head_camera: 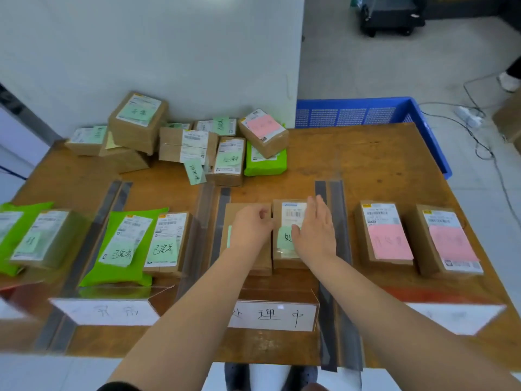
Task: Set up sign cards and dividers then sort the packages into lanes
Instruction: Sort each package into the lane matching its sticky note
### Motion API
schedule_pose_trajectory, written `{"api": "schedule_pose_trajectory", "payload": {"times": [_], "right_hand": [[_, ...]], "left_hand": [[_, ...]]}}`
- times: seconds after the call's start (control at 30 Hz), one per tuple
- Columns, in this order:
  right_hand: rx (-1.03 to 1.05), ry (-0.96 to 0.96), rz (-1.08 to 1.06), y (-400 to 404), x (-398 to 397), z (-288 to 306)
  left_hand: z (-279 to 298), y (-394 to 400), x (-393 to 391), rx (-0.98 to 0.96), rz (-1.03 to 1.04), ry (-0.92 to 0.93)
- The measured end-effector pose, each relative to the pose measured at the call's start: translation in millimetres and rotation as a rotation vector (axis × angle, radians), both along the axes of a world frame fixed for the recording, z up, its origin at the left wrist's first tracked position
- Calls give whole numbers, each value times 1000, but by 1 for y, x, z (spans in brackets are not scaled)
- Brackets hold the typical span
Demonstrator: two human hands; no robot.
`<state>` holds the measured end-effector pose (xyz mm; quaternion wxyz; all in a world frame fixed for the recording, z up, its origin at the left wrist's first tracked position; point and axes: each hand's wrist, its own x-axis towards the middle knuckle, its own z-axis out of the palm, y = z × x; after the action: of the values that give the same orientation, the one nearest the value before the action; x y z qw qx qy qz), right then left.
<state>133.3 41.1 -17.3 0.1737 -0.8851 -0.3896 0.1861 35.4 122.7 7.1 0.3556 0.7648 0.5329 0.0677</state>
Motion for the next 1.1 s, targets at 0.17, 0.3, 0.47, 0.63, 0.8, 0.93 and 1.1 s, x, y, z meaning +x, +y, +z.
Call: {"api": "schedule_pose_trajectory", "payload": {"times": [0.17, 0.3, 0.47, 0.63, 0.8, 0.93, 1.1], "right_hand": [[26, -127, 361, 33, -26, 43], [97, -284, 530, 68, -65, 79], [59, -434, 608, 111, -121, 104], [36, -545, 570, 154, -185, 112], [-60, -609, 535, 203, -243, 113], [-45, -600, 482, 239, -266, 115], [-53, -591, 450, 283, -268, 110]], "left_hand": [[44, 28, -49, 172, 110, -36], [76, 56, -105, 389, 64, 177], [95, 98, -178, 536, 16, 417], [98, 146, -245, 606, -46, 441], [100, 200, -297, 611, -85, 407], [104, 244, -317, 633, -160, 437], [104, 290, -312, 632, -242, 436]]}}
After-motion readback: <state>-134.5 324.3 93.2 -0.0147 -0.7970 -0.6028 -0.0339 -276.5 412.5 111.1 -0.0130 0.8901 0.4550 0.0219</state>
